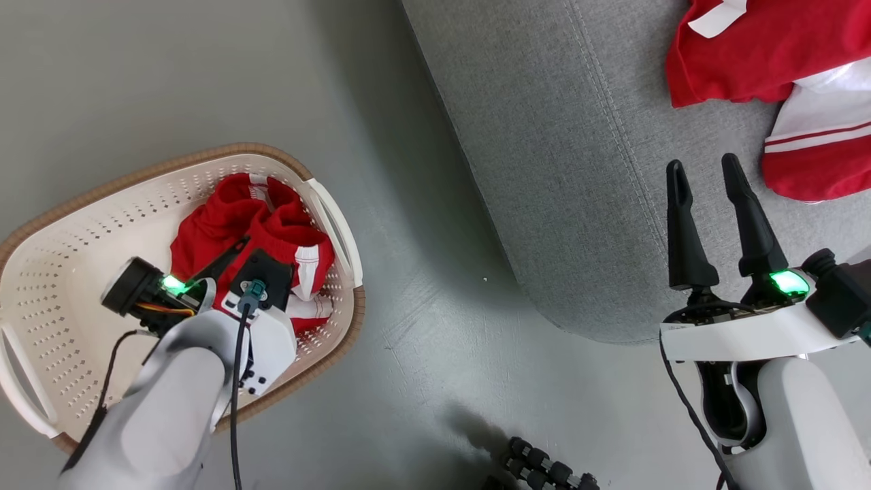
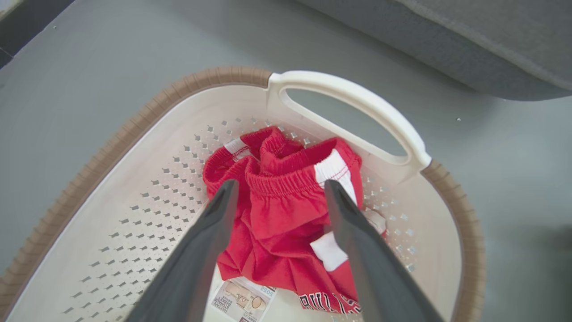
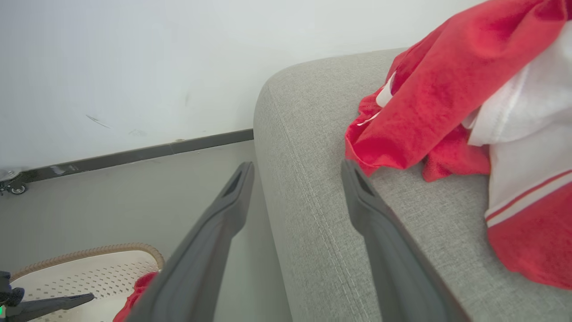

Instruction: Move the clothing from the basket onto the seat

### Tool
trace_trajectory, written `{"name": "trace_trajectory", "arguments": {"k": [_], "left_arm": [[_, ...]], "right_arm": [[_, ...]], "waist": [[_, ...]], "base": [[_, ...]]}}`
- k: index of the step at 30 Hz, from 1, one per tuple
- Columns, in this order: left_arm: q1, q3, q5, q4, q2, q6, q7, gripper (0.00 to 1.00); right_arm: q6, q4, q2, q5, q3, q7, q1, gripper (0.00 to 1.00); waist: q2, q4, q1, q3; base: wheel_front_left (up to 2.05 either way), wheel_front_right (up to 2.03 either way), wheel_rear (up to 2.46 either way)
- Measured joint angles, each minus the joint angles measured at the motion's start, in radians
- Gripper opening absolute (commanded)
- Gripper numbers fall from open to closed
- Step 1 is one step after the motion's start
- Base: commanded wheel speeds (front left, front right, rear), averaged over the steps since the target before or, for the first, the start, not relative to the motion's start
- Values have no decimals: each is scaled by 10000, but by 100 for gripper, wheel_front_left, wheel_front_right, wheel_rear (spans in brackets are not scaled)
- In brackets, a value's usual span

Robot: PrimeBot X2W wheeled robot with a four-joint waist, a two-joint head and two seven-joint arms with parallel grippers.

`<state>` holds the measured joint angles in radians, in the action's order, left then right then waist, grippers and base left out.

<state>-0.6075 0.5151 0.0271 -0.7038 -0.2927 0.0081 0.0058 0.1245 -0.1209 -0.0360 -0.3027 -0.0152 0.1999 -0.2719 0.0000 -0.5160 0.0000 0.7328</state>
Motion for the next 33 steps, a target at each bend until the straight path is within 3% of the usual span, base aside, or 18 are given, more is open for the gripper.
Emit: {"name": "trace_trajectory", "arguments": {"k": [14, 33], "left_arm": [[-761, 746, 771, -497, -186, -395, 198, 100], [-1575, 1668, 1448, -1233, 102, -803, 219, 100]], "right_arm": [[0, -401, 4, -98, -161, 217, -217, 100], [0, -755, 6, -157, -309, 391, -406, 100]], "waist": [[0, -131, 0, 372], [0, -141, 0, 510]], "base": [[0, 0, 0], [0, 0, 0]]}}
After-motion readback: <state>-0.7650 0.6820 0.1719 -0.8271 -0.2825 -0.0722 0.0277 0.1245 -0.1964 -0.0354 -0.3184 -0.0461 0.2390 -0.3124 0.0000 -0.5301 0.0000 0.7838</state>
